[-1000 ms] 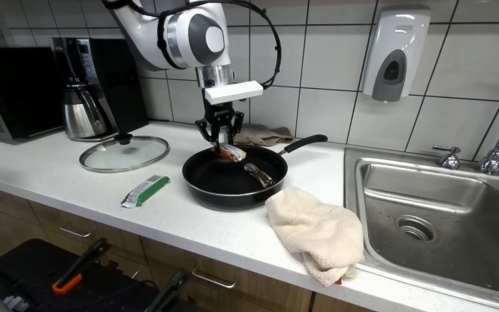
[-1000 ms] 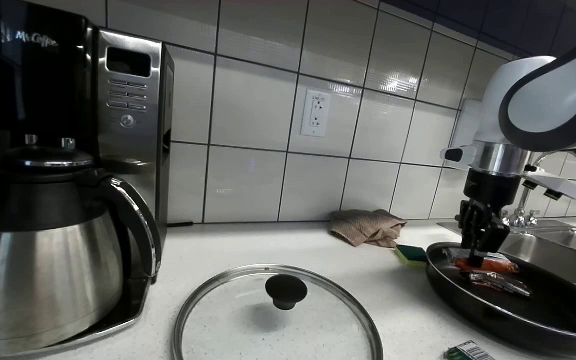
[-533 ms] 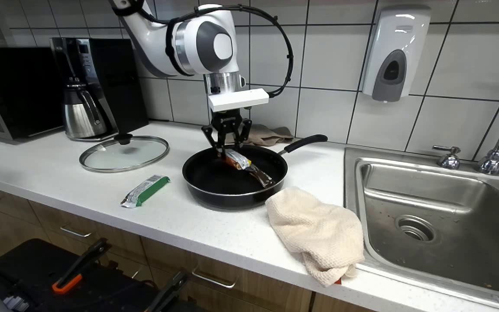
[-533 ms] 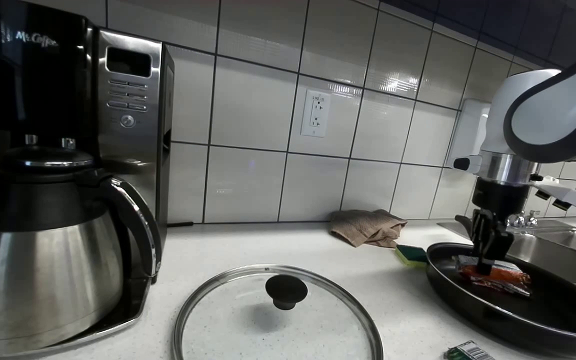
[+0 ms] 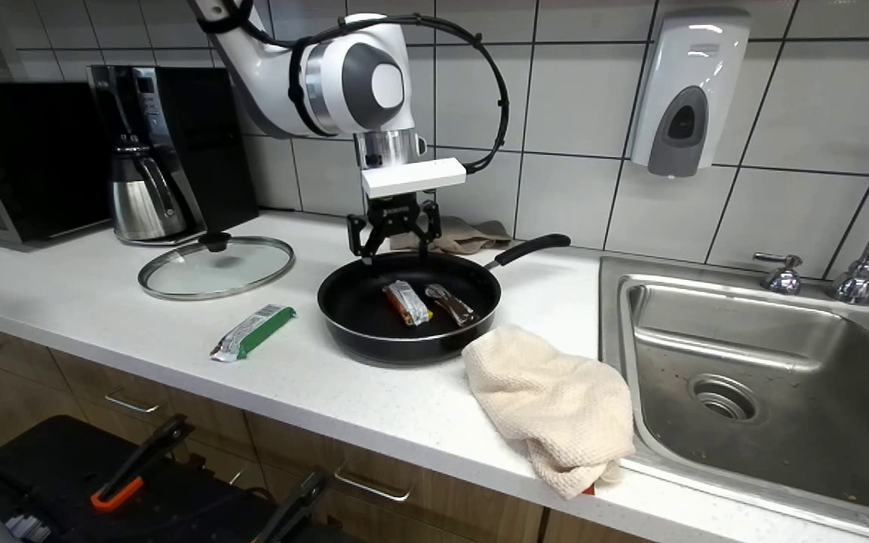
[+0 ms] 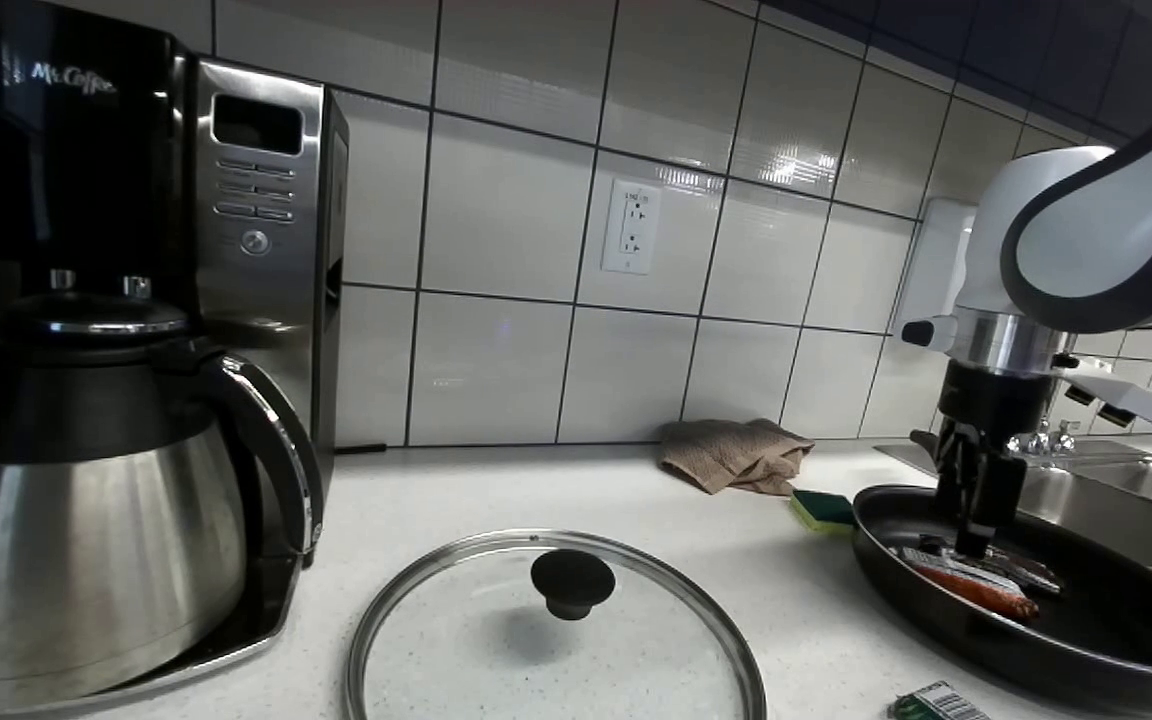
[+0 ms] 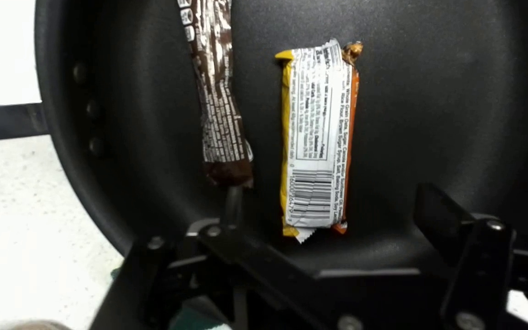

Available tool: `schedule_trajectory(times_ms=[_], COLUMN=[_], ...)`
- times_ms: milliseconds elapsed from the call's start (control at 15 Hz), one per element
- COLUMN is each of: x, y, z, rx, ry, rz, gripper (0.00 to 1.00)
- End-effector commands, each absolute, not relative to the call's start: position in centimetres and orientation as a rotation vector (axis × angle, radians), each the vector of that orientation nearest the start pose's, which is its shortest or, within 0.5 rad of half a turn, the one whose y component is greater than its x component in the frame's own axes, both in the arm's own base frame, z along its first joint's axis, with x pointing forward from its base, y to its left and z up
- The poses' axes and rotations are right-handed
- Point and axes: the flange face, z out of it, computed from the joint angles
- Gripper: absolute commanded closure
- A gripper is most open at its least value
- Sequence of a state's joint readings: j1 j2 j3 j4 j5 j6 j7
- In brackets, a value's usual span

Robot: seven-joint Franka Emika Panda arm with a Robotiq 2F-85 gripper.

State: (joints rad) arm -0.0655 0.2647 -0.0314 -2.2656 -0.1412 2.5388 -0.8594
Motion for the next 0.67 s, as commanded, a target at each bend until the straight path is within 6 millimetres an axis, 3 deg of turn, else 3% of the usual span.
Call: schedule_trajectory(times_ms=[0, 267, 333, 600], x=[53.7, 53.7, 54.0, 54.0], y=[-3.9, -1.1, -2.3, -0.9], z=[26.6, 28.2, 26.5, 27.3], rx=[-2.915, -2.863, -2.884, -2.865], ry=[-1.454, -1.534, -1.481, -1.519], rz=[0.055, 0.068, 0.045, 0.041], gripper=[0.00, 0.00, 0.00, 0.00])
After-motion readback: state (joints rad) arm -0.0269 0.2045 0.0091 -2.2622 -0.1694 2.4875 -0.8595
